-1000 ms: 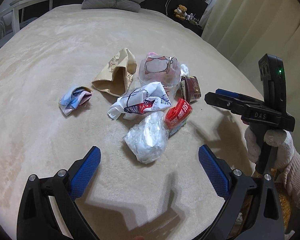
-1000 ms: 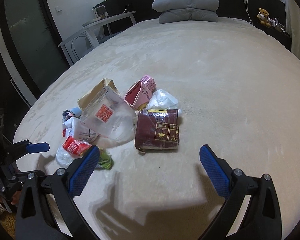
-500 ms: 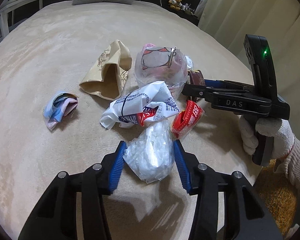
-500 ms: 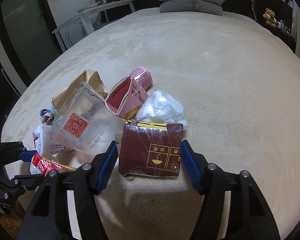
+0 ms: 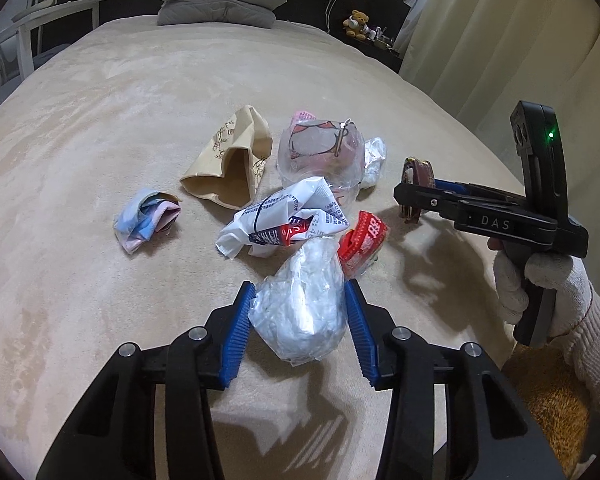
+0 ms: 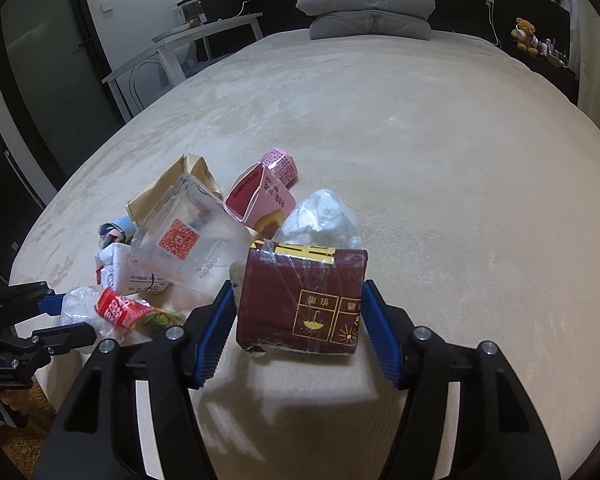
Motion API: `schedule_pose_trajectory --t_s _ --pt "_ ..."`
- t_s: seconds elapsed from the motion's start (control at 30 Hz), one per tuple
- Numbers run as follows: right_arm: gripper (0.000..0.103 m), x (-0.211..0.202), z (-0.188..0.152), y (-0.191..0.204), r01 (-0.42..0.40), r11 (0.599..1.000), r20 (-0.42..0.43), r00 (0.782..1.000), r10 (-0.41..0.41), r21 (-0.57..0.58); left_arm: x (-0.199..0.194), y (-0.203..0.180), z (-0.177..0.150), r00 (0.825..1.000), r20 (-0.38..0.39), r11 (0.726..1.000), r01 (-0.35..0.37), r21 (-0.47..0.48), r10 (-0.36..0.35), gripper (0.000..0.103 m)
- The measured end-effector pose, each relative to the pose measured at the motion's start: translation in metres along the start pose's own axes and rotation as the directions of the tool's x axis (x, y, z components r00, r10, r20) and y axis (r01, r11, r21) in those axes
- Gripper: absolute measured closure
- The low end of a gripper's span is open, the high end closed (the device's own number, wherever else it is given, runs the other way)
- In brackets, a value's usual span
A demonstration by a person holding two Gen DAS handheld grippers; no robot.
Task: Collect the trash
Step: 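Lift the white bag and red box off the bed toward the floor bin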
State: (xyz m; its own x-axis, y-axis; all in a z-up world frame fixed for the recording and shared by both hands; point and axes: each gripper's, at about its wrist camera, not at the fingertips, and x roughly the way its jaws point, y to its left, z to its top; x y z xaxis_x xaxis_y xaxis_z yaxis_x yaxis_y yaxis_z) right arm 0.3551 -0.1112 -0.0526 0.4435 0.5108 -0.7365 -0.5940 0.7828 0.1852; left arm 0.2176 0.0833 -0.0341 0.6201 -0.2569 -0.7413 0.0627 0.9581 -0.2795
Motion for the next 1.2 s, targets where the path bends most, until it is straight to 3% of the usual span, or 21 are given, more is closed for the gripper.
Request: schedule_pose_trajectory --t_s 0.47,0.87,1.2 --pt "0.041 -0.074 -0.053 0.014 -0.006 0.999 0.101 0.995 0.002 0.041 -0.057 -0.022 -0.03 0.991 0.136 1.0 -0.011 -0.019 0.014 0.058" --pt "0.04 -0.13 -0.114 0.035 -0.016 0.998 0.157 0.988 0.007 0.056 -0.099 -0.053 -0.085 0.973 0.23 0.999 0.027 -0.047 -0.016 0.058" --pt "0.04 -0.166 -0.174 0.06 -0.026 0.998 0.168 0.986 0.017 0.055 -0.118 -0.085 -0.139 0.968 0.249 0.997 0.053 -0.051 -0.039 0.058"
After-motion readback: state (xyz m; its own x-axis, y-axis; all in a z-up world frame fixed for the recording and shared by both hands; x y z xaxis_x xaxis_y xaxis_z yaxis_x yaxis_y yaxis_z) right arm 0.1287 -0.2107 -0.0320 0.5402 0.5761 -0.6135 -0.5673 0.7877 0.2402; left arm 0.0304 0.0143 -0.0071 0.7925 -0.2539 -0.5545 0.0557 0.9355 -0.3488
